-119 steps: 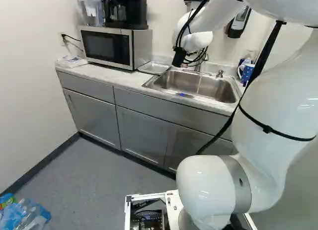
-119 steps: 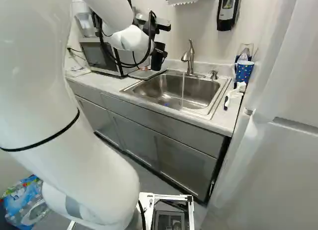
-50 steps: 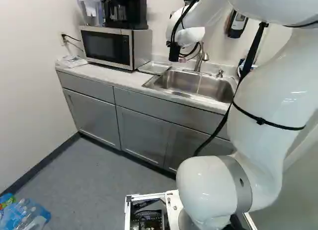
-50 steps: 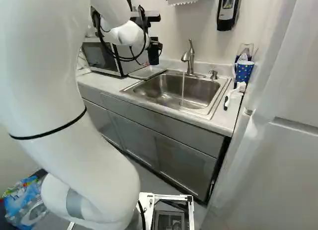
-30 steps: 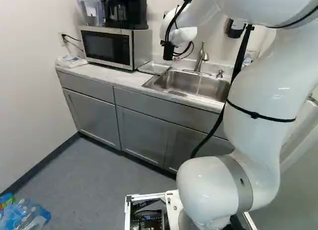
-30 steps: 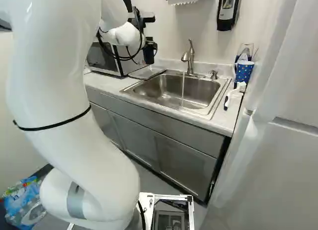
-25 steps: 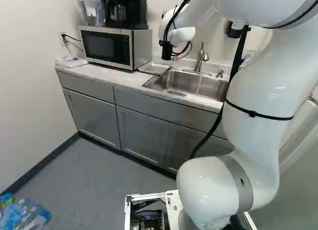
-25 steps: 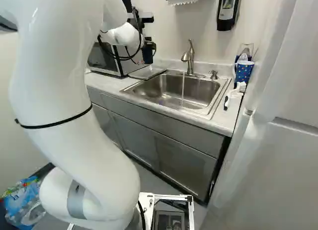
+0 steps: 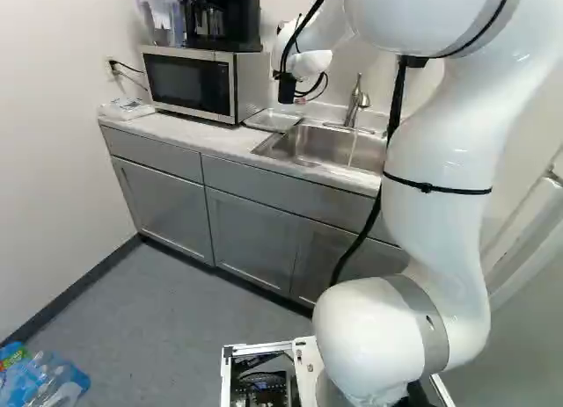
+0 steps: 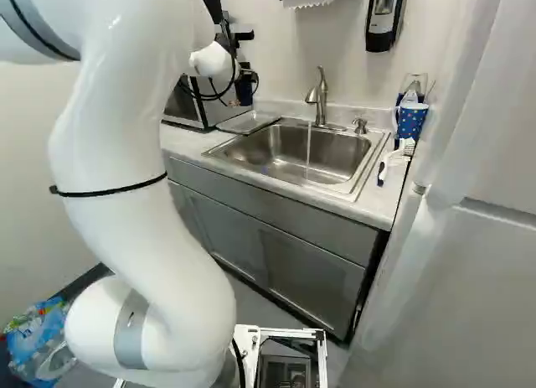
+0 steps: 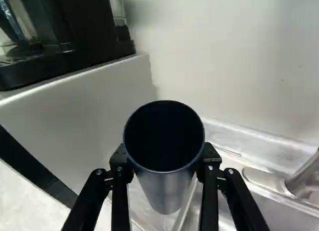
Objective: Rinse the cup and place it in the tray
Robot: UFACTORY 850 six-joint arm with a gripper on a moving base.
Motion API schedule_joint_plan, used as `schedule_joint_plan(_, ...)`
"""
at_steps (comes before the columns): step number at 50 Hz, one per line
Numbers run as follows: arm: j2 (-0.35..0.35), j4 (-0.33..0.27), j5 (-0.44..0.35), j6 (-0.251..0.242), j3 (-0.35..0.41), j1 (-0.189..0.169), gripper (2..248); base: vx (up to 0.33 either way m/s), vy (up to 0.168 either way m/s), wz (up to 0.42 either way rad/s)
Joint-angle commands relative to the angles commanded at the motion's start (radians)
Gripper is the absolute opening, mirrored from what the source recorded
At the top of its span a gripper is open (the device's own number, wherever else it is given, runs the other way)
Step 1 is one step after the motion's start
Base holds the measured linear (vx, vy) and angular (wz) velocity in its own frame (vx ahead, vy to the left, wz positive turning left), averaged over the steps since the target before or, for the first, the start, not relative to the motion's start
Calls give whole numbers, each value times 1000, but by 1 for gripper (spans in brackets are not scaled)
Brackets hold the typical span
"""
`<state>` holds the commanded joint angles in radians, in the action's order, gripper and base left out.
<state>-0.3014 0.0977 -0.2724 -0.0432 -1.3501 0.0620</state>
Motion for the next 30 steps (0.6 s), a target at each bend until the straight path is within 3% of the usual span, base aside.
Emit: schedule_joint_plan(30,-159,0,0,0,-155,-5,126,0,0,0)
